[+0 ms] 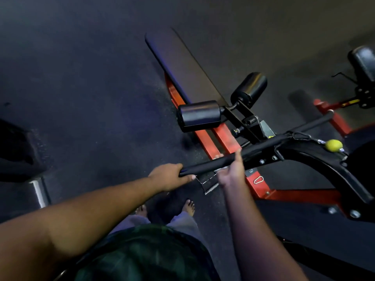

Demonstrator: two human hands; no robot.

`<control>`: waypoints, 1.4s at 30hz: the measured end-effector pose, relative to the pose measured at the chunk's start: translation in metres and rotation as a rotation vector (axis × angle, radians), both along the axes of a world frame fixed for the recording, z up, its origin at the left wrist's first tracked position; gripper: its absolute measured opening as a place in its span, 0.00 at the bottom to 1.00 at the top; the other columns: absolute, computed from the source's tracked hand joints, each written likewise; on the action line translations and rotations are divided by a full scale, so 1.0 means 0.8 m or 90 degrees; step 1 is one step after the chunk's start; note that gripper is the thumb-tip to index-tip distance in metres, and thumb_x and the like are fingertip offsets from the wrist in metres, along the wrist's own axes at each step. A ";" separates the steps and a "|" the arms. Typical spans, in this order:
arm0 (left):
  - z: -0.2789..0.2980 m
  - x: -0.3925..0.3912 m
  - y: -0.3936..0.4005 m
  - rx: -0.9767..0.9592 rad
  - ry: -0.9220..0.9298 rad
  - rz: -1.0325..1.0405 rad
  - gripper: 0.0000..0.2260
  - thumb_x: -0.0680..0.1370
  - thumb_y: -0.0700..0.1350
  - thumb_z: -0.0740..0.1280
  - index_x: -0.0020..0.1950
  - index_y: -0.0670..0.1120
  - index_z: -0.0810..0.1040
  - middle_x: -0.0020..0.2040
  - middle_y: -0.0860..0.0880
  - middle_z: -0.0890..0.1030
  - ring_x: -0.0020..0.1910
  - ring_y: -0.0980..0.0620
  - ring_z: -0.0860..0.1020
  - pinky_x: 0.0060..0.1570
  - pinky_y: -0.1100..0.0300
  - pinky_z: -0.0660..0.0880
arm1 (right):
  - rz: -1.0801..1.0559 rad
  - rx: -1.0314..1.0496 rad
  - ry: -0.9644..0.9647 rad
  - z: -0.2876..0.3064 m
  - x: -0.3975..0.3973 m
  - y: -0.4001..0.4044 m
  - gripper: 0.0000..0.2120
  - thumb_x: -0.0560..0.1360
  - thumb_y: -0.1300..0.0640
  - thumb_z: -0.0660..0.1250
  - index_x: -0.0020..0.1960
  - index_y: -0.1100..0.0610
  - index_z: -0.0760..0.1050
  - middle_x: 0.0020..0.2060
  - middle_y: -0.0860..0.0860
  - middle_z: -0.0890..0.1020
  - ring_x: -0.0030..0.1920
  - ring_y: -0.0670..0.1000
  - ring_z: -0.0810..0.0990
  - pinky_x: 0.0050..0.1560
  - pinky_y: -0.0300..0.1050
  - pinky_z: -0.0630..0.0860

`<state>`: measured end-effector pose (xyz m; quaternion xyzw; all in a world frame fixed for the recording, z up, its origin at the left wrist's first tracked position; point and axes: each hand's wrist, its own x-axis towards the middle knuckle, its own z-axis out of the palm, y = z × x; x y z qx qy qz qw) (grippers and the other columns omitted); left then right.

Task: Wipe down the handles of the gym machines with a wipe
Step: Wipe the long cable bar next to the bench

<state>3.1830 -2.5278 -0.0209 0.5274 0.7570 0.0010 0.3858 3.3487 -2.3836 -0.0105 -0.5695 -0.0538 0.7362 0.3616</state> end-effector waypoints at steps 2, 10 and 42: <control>0.004 0.009 0.022 -0.014 -0.030 0.065 0.28 0.74 0.78 0.57 0.46 0.53 0.74 0.43 0.53 0.79 0.42 0.51 0.78 0.38 0.55 0.71 | -0.006 0.009 -0.038 -0.002 0.030 0.067 0.14 0.79 0.43 0.68 0.50 0.55 0.75 0.45 0.53 0.81 0.42 0.52 0.79 0.58 0.52 0.78; 0.008 0.062 0.102 -0.043 -0.044 0.036 0.31 0.74 0.77 0.59 0.62 0.54 0.77 0.52 0.52 0.82 0.49 0.49 0.80 0.49 0.53 0.77 | 0.277 0.175 -0.535 -0.044 0.033 0.094 0.38 0.80 0.60 0.67 0.79 0.70 0.48 0.79 0.68 0.51 0.79 0.66 0.53 0.77 0.54 0.57; -0.038 0.013 -0.005 -0.093 -0.117 -0.031 0.24 0.77 0.69 0.66 0.59 0.50 0.74 0.48 0.49 0.81 0.45 0.49 0.79 0.47 0.49 0.78 | 0.590 0.744 -0.745 -0.081 0.048 -0.044 0.21 0.82 0.46 0.51 0.62 0.53 0.78 0.65 0.49 0.78 0.77 0.56 0.62 0.76 0.67 0.43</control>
